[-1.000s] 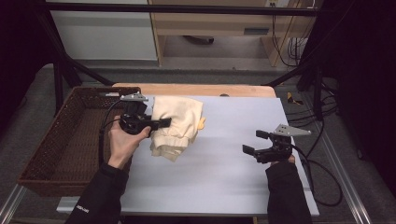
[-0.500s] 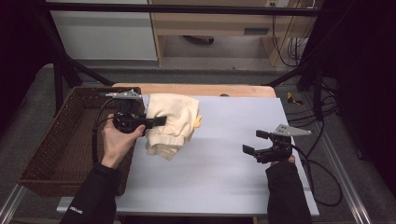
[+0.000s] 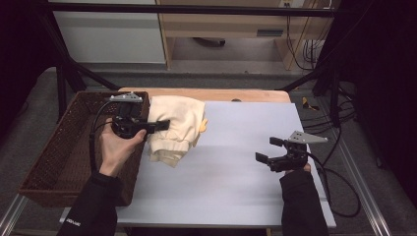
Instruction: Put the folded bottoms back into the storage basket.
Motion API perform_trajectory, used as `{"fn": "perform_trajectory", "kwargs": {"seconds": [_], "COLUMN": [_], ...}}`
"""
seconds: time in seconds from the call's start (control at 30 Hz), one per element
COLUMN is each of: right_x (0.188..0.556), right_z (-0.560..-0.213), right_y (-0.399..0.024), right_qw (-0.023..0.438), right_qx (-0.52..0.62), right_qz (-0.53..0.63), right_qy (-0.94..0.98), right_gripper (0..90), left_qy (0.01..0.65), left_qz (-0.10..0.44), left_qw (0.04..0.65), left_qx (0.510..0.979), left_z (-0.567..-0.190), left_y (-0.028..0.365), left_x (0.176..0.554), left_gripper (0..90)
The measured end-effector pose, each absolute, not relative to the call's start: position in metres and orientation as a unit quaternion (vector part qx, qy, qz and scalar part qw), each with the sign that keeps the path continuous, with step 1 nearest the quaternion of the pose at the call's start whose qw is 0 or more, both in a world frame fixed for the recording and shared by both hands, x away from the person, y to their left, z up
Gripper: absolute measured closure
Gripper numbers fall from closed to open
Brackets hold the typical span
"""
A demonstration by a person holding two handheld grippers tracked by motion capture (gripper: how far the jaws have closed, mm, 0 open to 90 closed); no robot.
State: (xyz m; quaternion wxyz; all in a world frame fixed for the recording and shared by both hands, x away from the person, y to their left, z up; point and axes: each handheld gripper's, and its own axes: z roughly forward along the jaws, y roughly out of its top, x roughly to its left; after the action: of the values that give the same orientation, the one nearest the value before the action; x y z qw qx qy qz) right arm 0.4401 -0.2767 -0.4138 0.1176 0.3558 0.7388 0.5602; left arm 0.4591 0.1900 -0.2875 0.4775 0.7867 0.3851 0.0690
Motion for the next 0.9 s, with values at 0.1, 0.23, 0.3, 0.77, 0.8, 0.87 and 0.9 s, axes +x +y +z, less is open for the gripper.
{"fn": "perform_trajectory", "kwargs": {"seconds": [0.1, 0.23, 0.3, 0.77, 0.8, 0.87, 0.9], "right_x": [0.440, 0.440, 0.440, 0.440, 0.440, 0.440, 0.440], "right_z": [-0.414, -0.414, -0.414, -0.414, -0.414, -0.414, -0.414], "right_y": [-0.277, -0.277, -0.277, -0.277, -0.277, -0.277, -0.277], "right_qw": [0.117, 0.118, 0.117, 0.117, 0.117, 0.118, 0.117], "right_qx": [0.356, 0.356, 0.356, 0.356, 0.356, 0.356, 0.356], "right_qz": [0.560, 0.561, 0.560, 0.560, 0.560, 0.560, 0.560], "right_qy": [0.739, 0.738, 0.739, 0.739, 0.739, 0.739, 0.739], "right_gripper": [3.3, 3.3, 3.3, 3.3, 3.3, 3.3, 3.3], "left_qy": [0.384, 0.385, 0.386, 0.388, 0.387, 0.388, 0.387], "left_qz": [0.070, 0.072, 0.074, 0.082, 0.083, 0.084, 0.085], "left_qw": [0.478, 0.476, 0.475, 0.472, 0.471, 0.472, 0.471], "left_qx": [0.787, 0.787, 0.787, 0.788, 0.788, 0.788, 0.788], "left_z": [-0.286, -0.284, -0.282, -0.276, -0.275, -0.274, -0.274], "left_y": [0.192, 0.195, 0.198, 0.211, 0.213, 0.215, 0.216], "left_x": [0.459, 0.458, 0.458, 0.456, 0.456, 0.456, 0.455], "left_gripper": [73.1, 73.1, 73.1, 73.1, 73.1, 73.1, 73.1]}}
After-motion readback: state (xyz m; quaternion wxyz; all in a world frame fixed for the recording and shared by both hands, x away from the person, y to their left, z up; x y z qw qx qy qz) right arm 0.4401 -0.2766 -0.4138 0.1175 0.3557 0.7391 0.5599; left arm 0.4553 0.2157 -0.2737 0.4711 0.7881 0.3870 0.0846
